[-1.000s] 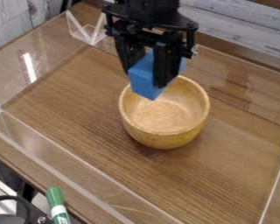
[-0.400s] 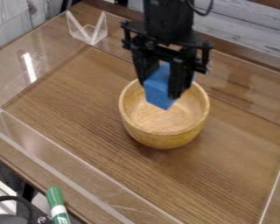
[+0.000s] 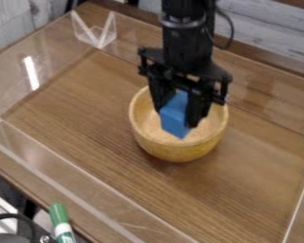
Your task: Put the blue block in the brown bowl
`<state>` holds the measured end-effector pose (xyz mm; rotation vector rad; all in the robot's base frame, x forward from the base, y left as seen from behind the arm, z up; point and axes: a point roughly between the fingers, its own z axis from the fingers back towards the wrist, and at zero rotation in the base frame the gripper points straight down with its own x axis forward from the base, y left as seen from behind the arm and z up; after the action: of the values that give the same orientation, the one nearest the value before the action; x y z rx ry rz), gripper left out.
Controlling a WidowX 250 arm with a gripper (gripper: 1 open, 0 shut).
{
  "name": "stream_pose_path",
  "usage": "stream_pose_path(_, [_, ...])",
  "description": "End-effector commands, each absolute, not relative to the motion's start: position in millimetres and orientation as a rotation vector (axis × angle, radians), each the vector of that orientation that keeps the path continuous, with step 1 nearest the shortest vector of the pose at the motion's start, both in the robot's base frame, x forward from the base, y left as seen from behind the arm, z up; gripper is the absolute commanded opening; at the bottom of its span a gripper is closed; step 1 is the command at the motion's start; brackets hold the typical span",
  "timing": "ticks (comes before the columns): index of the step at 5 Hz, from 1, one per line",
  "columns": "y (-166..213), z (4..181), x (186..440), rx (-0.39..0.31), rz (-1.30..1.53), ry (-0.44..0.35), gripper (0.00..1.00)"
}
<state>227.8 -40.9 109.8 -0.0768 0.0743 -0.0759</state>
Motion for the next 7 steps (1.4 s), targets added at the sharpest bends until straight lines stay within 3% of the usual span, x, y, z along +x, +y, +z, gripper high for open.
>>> stream_pose_path(1, [-42,102.5,234,-0.065,-0.091,0.034,0.00])
stream_pose_path(3, [-42,91.2,244,-0.059,-0.079,0.035,0.00])
stream_pose_path(4, [-41,89.1,248,-0.064,-0.067,0.032,1.00])
stream_pose_path(7, [-35,91.6,260,-0.085,0.031,0.020,1.00])
